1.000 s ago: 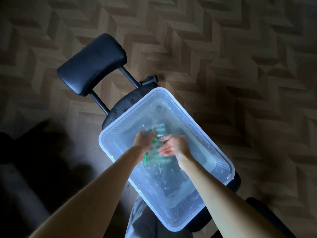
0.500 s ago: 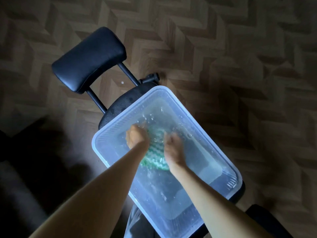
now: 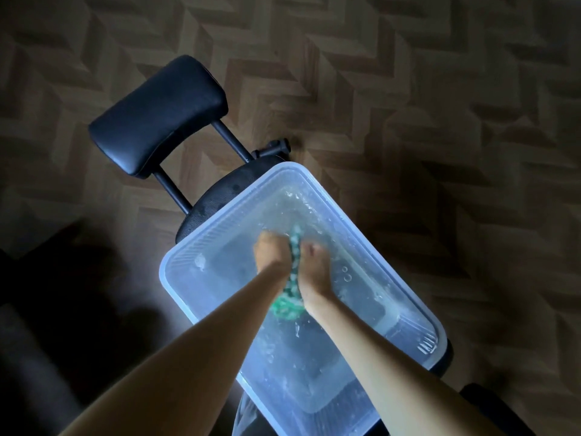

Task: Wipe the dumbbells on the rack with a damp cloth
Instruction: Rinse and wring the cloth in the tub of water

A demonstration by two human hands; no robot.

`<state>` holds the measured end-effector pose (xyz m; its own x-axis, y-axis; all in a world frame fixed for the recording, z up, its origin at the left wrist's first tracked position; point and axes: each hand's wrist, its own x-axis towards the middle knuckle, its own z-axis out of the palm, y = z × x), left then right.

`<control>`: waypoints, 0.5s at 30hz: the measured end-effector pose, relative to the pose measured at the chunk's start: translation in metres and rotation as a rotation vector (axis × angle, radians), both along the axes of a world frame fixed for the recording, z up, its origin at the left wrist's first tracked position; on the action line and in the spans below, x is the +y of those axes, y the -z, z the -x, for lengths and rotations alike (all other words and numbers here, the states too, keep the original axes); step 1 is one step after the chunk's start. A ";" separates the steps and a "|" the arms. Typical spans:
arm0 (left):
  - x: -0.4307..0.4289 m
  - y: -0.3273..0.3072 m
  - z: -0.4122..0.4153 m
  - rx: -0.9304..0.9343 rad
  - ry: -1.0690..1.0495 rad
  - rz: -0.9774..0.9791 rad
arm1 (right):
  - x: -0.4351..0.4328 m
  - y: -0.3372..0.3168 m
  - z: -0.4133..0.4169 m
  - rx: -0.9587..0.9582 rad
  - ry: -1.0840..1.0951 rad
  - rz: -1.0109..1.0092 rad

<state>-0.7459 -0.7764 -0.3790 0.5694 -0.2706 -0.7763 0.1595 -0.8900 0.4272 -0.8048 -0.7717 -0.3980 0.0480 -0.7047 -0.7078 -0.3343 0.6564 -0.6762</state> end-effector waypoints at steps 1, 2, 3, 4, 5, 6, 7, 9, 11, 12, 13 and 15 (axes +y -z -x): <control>0.000 -0.001 0.004 -0.010 0.017 -0.002 | -0.008 0.002 0.002 -0.025 0.042 -0.053; -0.001 -0.004 0.009 -0.006 0.027 -0.014 | -0.015 0.002 0.004 -0.081 0.085 -0.124; -0.001 -0.007 0.011 -0.009 0.042 -0.011 | -0.020 0.000 0.005 -0.126 0.057 -0.180; -0.002 -0.008 0.011 -0.003 0.033 0.001 | -0.024 -0.004 0.006 -0.104 0.003 -0.173; -0.003 -0.009 0.008 -0.006 0.023 0.005 | -0.023 -0.007 0.005 -0.098 -0.041 -0.152; -0.003 -0.008 0.004 -0.002 0.013 -0.011 | -0.017 -0.008 0.004 -0.055 -0.109 -0.124; -0.004 -0.008 -0.001 0.009 0.002 -0.026 | -0.010 -0.005 0.002 -0.010 -0.151 -0.056; -0.005 -0.004 -0.008 0.007 -0.029 -0.036 | -0.004 -0.007 -0.001 0.042 -0.150 0.007; -0.006 -0.006 -0.002 0.046 -0.045 -0.028 | -0.009 -0.003 -0.001 0.006 -0.041 -0.024; -0.007 -0.011 0.003 0.031 -0.017 -0.028 | -0.015 -0.004 0.001 -0.043 0.024 -0.115; -0.008 -0.013 0.009 0.026 -0.009 -0.036 | -0.020 -0.002 0.004 -0.085 0.067 -0.175; -0.009 -0.015 0.008 0.041 0.005 -0.022 | -0.018 0.000 0.002 -0.109 0.035 -0.201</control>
